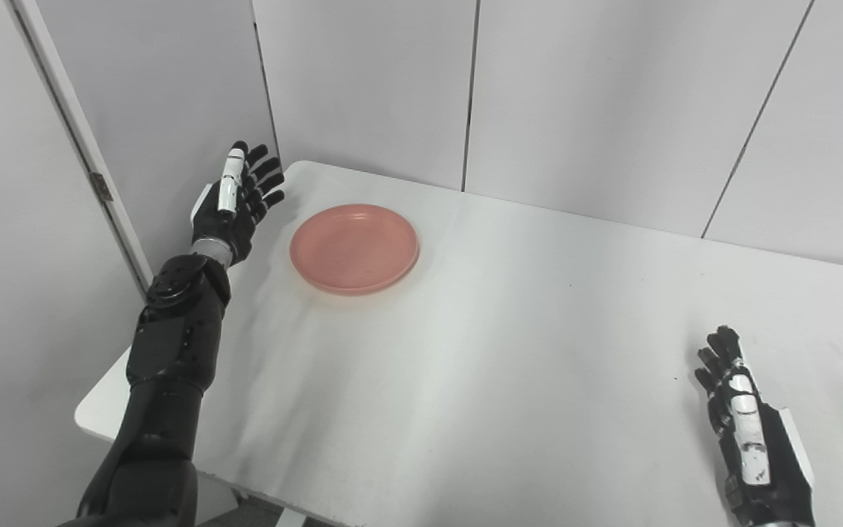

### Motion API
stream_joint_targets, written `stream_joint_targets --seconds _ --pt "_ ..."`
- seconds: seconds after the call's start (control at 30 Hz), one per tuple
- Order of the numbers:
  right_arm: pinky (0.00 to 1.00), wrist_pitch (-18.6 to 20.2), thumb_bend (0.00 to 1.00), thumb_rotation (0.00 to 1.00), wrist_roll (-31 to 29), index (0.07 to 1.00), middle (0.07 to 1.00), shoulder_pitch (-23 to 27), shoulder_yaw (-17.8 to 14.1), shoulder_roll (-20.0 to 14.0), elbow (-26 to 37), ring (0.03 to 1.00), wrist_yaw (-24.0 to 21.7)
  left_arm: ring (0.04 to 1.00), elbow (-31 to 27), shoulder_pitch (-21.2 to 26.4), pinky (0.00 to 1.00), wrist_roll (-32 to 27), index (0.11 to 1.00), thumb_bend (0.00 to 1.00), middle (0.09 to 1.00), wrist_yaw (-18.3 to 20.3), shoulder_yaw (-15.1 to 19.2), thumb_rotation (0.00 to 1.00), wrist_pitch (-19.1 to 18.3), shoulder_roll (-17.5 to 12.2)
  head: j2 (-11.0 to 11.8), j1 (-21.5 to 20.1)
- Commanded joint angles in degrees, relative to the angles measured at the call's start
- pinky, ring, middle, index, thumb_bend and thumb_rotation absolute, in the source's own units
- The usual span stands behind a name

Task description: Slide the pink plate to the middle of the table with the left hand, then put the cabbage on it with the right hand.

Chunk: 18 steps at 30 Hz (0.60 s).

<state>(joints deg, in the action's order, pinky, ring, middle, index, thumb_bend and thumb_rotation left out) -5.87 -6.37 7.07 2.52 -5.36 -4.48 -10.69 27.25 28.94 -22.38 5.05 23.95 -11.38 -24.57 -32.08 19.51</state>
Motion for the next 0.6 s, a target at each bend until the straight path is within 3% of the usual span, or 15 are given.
stream_joint_targets --seconds 0.0,0.33,0.57 --pt "1.00 0.0 0.26 1.00 -0.5 1.000 1.000 -3.5 -0.1 0.2 -2.7 1.000 -0.3 0.902 -0.2 3.8 0.91 0.5 0.883 0.45 0.902 -0.1 0.2 1.00 3.5 -2.0 0.0 -0.1" --pt "1.00 -0.1 0.26 1.00 -0.6 1.000 1.000 -3.8 0.0 -0.1 -2.4 1.000 -0.6 0.874 3.3 4.8 0.89 0.6 0.867 0.42 0.877 -2.1 0.5 1.00 4.2 -1.6 -0.4 -0.2" --pt "1.00 -0.1 0.26 1.00 -0.2 1.000 1.000 -4.0 0.1 -0.1 -1.9 1.000 -0.5 0.880 6.3 4.7 0.91 1.2 0.878 0.44 0.885 -1.2 -0.1 1.00 6.1 -1.3 -0.6 -0.2"
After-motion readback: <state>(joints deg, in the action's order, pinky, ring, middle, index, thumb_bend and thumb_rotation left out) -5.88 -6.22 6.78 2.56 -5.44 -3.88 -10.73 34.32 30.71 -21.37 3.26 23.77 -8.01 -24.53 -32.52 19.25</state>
